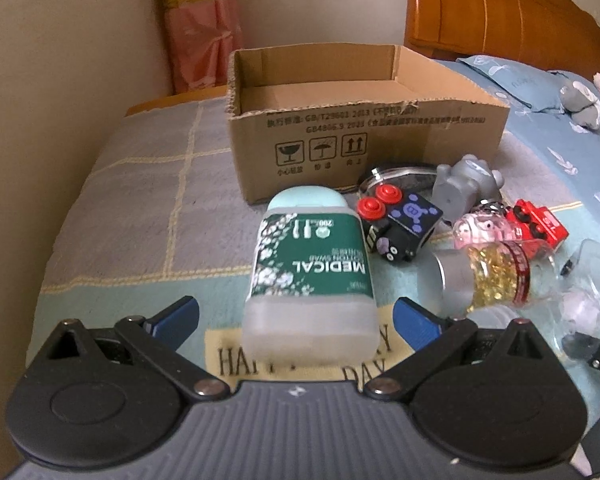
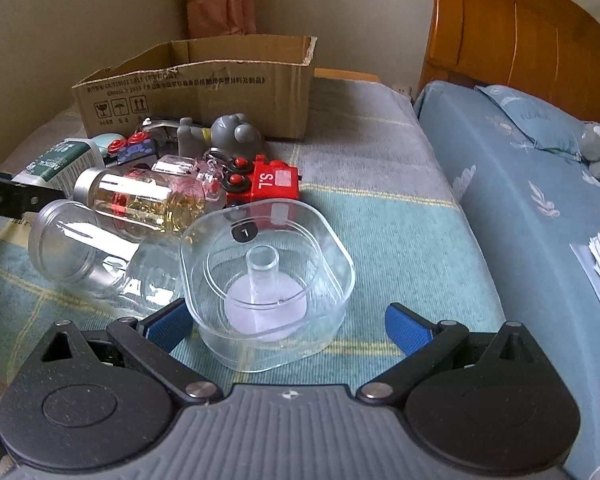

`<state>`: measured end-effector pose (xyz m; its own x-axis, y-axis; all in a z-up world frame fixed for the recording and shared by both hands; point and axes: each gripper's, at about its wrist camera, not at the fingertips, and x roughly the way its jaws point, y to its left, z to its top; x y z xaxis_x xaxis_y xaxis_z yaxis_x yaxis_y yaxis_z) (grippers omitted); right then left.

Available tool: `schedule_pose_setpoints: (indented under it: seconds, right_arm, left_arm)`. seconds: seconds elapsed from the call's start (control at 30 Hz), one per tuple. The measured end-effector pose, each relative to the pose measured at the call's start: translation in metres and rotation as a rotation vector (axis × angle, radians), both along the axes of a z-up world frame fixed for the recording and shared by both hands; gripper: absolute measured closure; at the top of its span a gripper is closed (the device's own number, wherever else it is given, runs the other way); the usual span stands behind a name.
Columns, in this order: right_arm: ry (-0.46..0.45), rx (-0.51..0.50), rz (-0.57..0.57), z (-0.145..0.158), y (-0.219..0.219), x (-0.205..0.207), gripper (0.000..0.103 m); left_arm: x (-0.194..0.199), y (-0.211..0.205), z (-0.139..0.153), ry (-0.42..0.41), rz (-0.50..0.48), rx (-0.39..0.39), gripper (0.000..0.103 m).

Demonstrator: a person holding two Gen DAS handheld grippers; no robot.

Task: Organize rigid objects
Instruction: 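Close left tool on the MEDICAL tub while right tool closes on the clear square container, then lower the MEDICAL tub into the box and open left tool while right tool carries the container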

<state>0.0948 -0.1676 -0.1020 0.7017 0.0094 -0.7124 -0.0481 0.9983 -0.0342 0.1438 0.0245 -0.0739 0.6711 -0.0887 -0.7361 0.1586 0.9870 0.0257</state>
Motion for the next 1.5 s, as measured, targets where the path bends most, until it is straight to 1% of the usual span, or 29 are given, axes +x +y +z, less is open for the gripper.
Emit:
schedule_pose_setpoints:
  seconds: [0.07,0.17,0.23,0.27,0.4,0.53,0.6,0.63,0.73,0.83,0.93,0.97,1.0,1.07,1.2,1.3,1.5]
  right_arm:
    - [-0.006,0.0,0.006,0.0,0.0,0.0,0.0]
    - [-0.005,0.0,0.018,0.0,-0.001,0.0,0.0]
    - [-0.006,-0.001,0.028,0.0,-0.001,0.002,0.0]
    - [-0.007,-0.001,0.035,0.0,-0.001,0.003,0.0]
    - [0.001,-0.007,0.076,0.001,-0.001,0.009,0.0]
    - [0.009,-0.025,0.13,0.003,0.001,0.016,0.001]
    - [0.004,-0.038,0.165,0.004,0.003,0.017,0.004]
    - [-0.002,-0.034,0.189,0.005,0.004,0.017,0.01]
    - [0.002,-0.033,0.241,0.008,0.005,0.02,0.018]
    - [0.007,-0.037,0.266,0.009,0.005,0.022,0.021]
    - [0.019,-0.034,0.273,0.01,0.005,0.022,0.022]
    - [0.027,-0.028,0.27,0.011,0.004,0.023,0.022]
    - [0.033,-0.025,0.268,0.011,0.004,0.023,0.022]
    - [0.043,-0.017,0.265,0.012,0.003,0.023,0.022]
    - [0.062,-0.009,0.264,0.015,0.002,0.023,0.022]
    - [0.058,-0.009,0.265,0.021,0.001,0.021,0.022]
    - [0.048,-0.013,0.255,0.035,-0.003,0.023,0.022]
  left_arm:
    - [0.004,-0.002,-0.001,-0.012,-0.004,0.0,0.001]
    - [0.01,-0.002,-0.002,-0.013,-0.007,-0.012,0.004]
    - [0.012,-0.002,-0.004,-0.015,-0.005,-0.02,0.008]
    - [0.014,-0.002,-0.005,-0.012,-0.005,-0.02,0.012]
    - [0.019,0.0,-0.009,0.021,0.002,-0.026,0.025]
    - [0.021,0.003,-0.009,0.027,-0.001,-0.041,0.026]
    - [0.021,0.003,-0.009,0.029,-0.002,-0.039,0.026]
    - [0.022,0.003,-0.009,0.03,-0.003,-0.038,0.026]
    - [0.023,0.002,-0.009,0.03,-0.007,-0.031,0.026]
    - [0.027,-0.001,-0.007,0.026,-0.009,-0.028,0.027]
    - [0.029,-0.001,-0.007,0.032,-0.017,-0.032,0.028]
    - [0.029,-0.002,-0.007,0.033,-0.018,-0.028,0.03]
    - [0.029,-0.001,-0.007,0.036,-0.02,-0.024,0.034]
    - [0.03,0.0,-0.006,0.046,-0.033,-0.042,0.038]
    - [0.028,0.0,-0.003,0.053,-0.041,-0.03,0.039]
    - [0.026,0.002,0.001,0.054,-0.053,-0.019,0.039]
    - [0.021,0.004,0.017,0.044,-0.088,-0.002,0.039]
